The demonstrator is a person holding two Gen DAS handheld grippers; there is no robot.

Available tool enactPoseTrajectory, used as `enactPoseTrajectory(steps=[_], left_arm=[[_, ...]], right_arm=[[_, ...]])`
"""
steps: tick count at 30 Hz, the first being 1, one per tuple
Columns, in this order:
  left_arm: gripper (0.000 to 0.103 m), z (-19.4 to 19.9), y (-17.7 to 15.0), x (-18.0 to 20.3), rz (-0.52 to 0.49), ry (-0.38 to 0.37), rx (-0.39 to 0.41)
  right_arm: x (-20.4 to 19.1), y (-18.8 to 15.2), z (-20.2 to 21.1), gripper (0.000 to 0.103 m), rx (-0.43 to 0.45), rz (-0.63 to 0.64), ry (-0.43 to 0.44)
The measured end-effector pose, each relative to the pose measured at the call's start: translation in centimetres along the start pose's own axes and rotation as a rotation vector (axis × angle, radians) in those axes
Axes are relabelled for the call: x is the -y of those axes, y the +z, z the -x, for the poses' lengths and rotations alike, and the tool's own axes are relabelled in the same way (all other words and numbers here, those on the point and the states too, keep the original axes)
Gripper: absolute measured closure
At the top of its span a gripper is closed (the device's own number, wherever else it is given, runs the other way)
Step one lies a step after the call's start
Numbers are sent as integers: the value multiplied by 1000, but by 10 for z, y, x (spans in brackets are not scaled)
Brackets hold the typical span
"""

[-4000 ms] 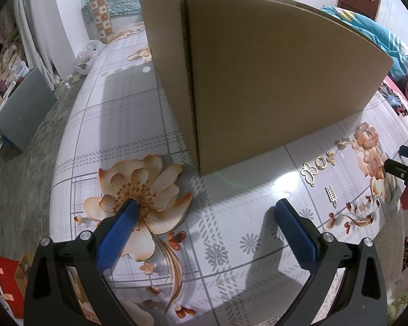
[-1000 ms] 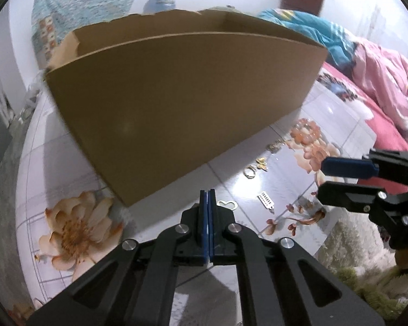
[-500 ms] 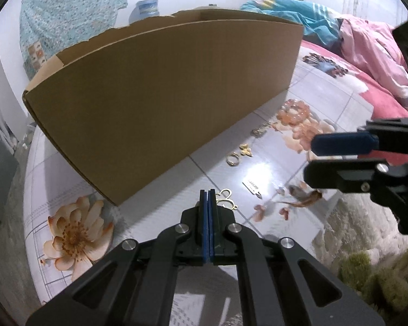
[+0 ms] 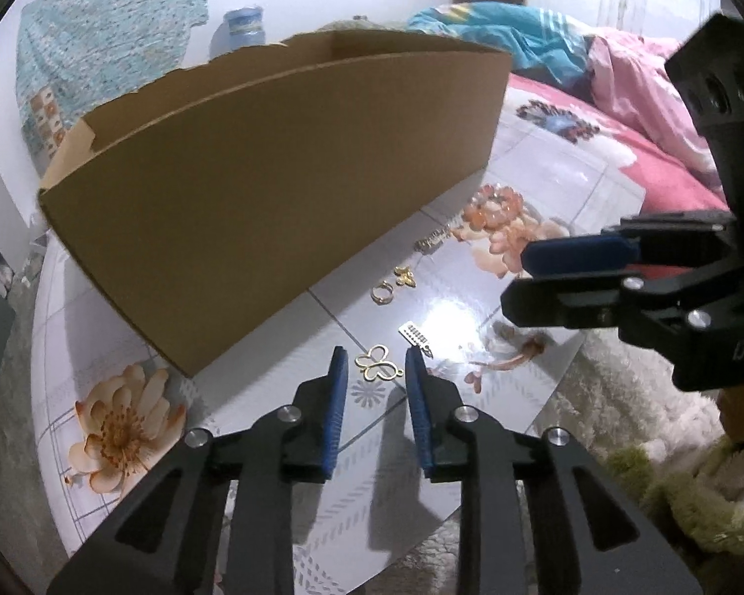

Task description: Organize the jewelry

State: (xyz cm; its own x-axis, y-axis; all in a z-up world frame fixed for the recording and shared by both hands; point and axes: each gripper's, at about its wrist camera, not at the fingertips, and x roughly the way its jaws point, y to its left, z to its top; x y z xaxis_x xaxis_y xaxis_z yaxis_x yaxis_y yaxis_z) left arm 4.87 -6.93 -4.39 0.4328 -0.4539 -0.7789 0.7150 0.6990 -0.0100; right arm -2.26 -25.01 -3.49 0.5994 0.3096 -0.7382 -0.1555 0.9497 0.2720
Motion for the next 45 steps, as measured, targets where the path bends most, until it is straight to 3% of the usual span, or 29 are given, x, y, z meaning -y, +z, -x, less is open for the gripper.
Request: enactPoseTrajectory(steps=[9,18,23,24,25,34,37,45], left_arm=[[79,-10,1,2,-57,0,-14],[87,-10,0,6,-131,-24,-13],[88,-8,0,7,-130,-20,-8],[99,-8,0,8,-129,-20,-7],[103,-8,0,8,-125,-20,-11],[103,-3,-1,5,-75,-16,-3],[103,3,-2,0,-41,-4,14],[103,10,-9,-18,53,62,24]], right_arm=[[1,-1,2,63,1,-9,3],[-2,-3,1,63,6,-6,12],[-3,-3,3,63,12,-3,8],[-3,-4,4,63,13,-4,6],[-3,-4,4,63,14,-4,6],[-5,-5,6,63,21,7,3],[-11,-3,4,63,21,48,-2],[-46,5,-19,63,-9,304,30]])
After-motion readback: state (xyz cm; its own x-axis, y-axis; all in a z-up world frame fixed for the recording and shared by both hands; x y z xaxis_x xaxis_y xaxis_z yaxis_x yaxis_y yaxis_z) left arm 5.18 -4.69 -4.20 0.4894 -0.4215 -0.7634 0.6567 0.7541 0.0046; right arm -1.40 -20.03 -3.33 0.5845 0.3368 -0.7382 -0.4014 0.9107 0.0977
